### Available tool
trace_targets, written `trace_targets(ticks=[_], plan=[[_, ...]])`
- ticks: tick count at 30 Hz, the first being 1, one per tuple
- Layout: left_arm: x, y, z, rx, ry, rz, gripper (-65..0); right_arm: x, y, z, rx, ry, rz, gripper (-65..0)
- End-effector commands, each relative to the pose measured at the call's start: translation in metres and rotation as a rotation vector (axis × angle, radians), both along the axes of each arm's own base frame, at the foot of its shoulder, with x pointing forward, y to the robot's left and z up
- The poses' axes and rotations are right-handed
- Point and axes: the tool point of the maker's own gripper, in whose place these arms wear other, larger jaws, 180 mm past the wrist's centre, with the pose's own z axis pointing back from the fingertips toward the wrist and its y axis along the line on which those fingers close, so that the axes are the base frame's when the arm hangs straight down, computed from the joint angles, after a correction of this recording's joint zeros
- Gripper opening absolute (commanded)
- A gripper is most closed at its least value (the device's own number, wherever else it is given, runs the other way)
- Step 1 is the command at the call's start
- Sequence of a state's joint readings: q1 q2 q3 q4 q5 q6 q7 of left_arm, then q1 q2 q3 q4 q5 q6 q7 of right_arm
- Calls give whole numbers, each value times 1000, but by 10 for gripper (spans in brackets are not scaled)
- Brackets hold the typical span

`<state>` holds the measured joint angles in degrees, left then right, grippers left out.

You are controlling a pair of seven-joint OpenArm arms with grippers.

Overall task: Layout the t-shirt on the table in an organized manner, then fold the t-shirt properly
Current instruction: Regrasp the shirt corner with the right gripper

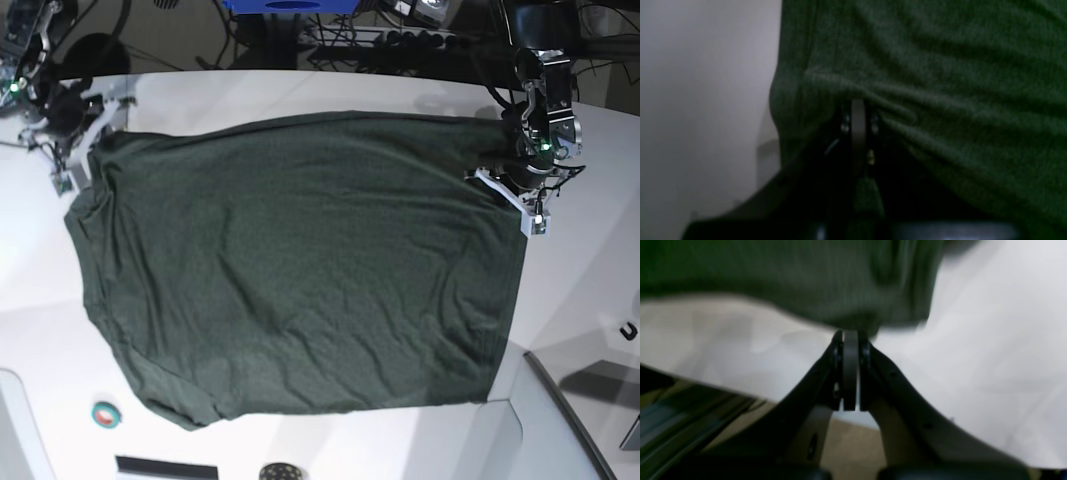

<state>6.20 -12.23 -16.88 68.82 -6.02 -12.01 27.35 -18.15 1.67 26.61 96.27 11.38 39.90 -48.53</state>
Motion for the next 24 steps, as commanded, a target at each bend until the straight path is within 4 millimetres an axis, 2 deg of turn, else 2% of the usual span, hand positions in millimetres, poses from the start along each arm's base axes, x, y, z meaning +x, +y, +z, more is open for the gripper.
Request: trace_targets(ticks=[1, 3, 5, 7, 9, 11, 17, 19, 22, 24], plan=[[-10, -3, -8, -3, 60, -16, -650, 8, 0, 7, -3, -25, 11, -636], [-9, -3, -7, -3, 57, -17, -650, 12, 0, 8, -4, -31, 3, -632], [-10, -2, -7, -2, 58, -14, -650, 17, -12, 11, -16, -46, -77, -585], [-12, -2, -7, -2, 61, -13, -650, 24, -29, 14, -25, -63, -162, -479], [-14, -1, -9, -3, 66, -9, -650, 31, -34, 10, -9, -59, -188, -374], [-16, 1, -10, 0, 70, -8, -650, 34, -34, 0, 14, -37, -201, -314], [-17, 4, -9, 5, 73, -7, -650, 32, -33, -25, 56, 36, -211, -375], [-17, 4, -9, 5, 73, -7, -650, 34, -31, -27, 67, 26, -215, -438], [-15, 4, -9, 6, 70, -7, -650, 36, -30, -26, 72, 12, -215, -642], [-14, 4, -8, 5, 68, -7, -650, 38, -31, -21, 62, 7, -210, -636]])
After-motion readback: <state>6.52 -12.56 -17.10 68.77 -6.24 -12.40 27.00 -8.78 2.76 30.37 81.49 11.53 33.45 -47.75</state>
